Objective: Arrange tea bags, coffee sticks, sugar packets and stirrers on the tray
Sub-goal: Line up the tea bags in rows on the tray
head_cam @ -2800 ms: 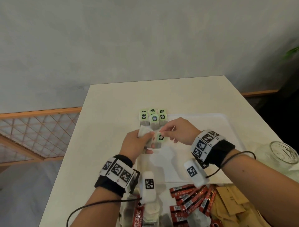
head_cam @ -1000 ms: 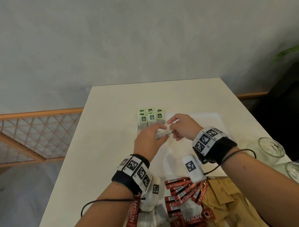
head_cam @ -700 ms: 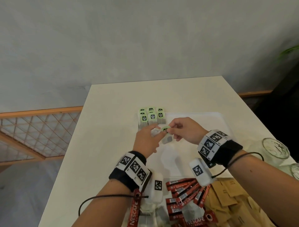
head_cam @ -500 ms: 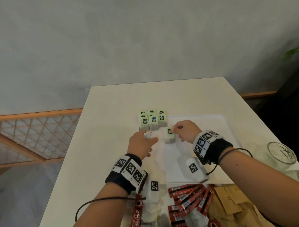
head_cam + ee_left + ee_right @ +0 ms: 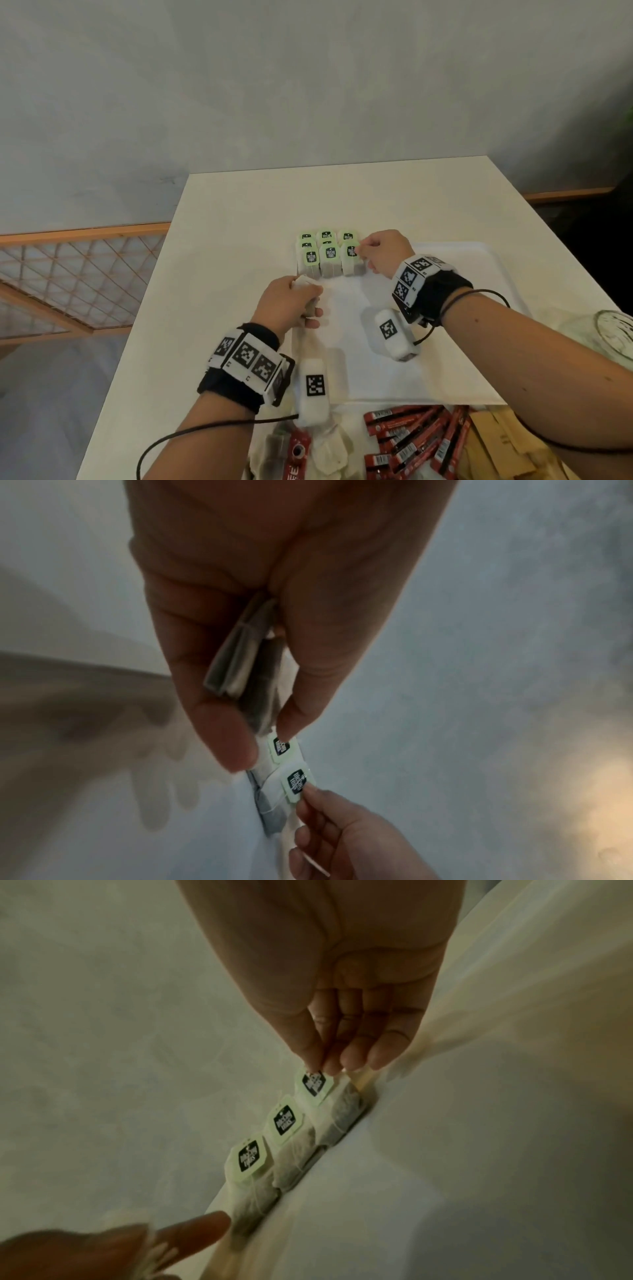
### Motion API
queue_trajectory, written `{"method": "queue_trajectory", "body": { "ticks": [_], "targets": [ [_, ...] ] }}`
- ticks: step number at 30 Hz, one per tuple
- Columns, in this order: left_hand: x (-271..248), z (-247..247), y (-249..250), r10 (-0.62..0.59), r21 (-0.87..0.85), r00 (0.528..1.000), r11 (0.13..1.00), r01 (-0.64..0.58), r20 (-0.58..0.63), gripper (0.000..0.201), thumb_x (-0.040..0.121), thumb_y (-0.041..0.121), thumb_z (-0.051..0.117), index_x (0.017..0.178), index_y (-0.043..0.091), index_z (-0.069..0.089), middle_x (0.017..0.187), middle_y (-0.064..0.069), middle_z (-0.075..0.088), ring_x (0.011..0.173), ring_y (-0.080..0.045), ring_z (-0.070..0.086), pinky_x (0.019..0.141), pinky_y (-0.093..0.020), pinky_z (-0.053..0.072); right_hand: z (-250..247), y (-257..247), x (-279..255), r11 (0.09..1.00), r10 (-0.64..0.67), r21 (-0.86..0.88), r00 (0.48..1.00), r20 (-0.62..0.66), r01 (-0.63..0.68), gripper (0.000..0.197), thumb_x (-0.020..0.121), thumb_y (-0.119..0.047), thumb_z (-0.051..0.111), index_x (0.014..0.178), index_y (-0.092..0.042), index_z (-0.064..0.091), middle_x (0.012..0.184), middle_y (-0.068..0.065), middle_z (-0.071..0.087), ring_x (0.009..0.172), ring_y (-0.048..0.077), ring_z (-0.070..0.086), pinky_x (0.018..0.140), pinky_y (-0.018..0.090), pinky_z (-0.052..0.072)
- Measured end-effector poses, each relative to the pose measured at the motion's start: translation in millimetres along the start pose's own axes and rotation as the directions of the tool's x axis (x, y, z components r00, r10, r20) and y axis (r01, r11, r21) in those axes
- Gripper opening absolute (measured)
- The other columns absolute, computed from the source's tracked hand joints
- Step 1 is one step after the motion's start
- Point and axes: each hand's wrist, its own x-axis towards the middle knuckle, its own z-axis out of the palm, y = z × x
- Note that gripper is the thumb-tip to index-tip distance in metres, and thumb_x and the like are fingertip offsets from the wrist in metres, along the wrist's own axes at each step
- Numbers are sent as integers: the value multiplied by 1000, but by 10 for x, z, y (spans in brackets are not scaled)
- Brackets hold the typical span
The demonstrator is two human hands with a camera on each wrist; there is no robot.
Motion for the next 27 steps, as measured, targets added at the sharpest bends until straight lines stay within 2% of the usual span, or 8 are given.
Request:
{"method": "queue_trajectory", "body": {
  "ticks": [4,7,9,13,18,21,24,27],
  "targets": [
    [16,-86,-43,-46,-135,998,989,51,41,17,95,5,51,106,-5,60,83,-15,69,73,-20,72,66,-30,60,34,0,30,994,80,79,997,12,-80,15,86,-13,67,72,-12,70,78,11,71,64,22,59,70,37,56],
    [-9,-89,-74,-7,-212,998,977,19,59,25,97,-1,45,112,-14,59,65,-7,66,82,-19,73,72,-28,61,14,-11,-20,981,98,166,995,31,-102,6,86,-9,66,88,-6,71,77,11,69,56,20,55,59,29,50],
    [-44,-77,-72,27,-260,998,966,-10,62,26,97,-2,45,114,-18,57,70,-10,64,85,-20,73,69,-26,60,-43,-32,-92,990,66,124,998,5,-66,13,87,-14,66,100,-16,67,83,6,70,53,16,57,58,23,49],
    [-157,0,-10,58,-356,995,934,-26,81,21,97,2,53,114,-8,59,95,-19,66,92,-27,73,69,-28,61,-139,-47,-336,986,-14,168,1000,-9,15,21,88,-19,66,108,-17,68,77,-2,63,55,16,56,67,30,56],
    [-288,184,47,40,-473,993,881,16,110,26,96,5,59,121,0,58,116,-24,67,101,-35,70,73,-33,62,-164,-55,-780,965,-128,249,974,187,79,9,88,-25,69,92,-21,75,69,-7,66,54,12,53,62,27,52],
    [-378,269,86,52,-464,982,885,39,183,26,97,8,58,121,2,58,112,-22,70,99,-33,71,74,-34,62,-171,-41,-952,961,-155,260,966,207,98,7,85,-23,73,78,-21,73,65,-5,65,53,11,52,57,22,48],
    [-461,299,108,70,-431,975,902,27,209,16,95,8,60,110,9,63,102,-15,74,90,-29,73,74,-34,62,-186,-25,-1053,946,-196,290,967,163,143,5,85,-17,73,82,-13,72,68,2,62,56,13,52,56,22,48],
    [-518,288,114,67,-412,975,911,27,213,20,95,7,61,114,10,64,103,-11,75,89,-28,74,67,-31,61,-226,6,-1108,934,-181,330,978,106,138,10,86,-16,72,87,-6,71,64,-2,61,53,11,55,57,24,52]
  ]
}}
